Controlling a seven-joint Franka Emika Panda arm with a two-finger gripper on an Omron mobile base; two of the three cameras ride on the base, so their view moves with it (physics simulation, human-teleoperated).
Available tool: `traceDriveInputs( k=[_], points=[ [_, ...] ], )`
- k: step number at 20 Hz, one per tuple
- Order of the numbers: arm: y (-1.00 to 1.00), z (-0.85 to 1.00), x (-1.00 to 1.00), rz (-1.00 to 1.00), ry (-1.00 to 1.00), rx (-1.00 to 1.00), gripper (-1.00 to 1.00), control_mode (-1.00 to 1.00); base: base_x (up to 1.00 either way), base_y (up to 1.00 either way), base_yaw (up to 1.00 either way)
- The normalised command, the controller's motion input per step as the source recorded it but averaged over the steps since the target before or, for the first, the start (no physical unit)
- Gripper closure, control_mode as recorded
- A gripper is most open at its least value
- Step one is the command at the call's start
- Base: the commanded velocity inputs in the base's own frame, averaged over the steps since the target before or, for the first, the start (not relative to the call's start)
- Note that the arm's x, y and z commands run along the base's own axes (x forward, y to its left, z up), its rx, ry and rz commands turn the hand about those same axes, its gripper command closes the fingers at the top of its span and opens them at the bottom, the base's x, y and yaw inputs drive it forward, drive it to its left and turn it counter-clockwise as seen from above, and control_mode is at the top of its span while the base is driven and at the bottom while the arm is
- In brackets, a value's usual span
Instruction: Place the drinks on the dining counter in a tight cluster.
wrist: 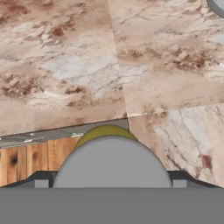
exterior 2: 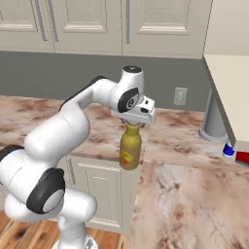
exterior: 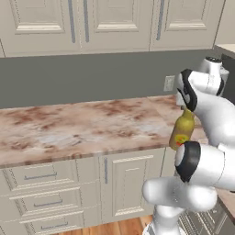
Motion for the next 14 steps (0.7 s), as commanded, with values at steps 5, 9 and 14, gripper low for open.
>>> traceDriveInputs(
  k=[5, 9, 14],
  points=[
    [0.92, 0.48, -0.85, 0.00, 0.00, -0.05, 1.00, -1.00, 0.00, 0.00, 0.00],
    [0.63, 0.50, -0.83, 0.01, 0.00, -0.05, 1.00, -1.00, 0.00, 0.00, 0.00],
    [0.28, 0.41, -0.71, 0.09, -0.01, 0.00, 1.00, -1.00, 0.00, 0.00, 0.00]
  ],
)
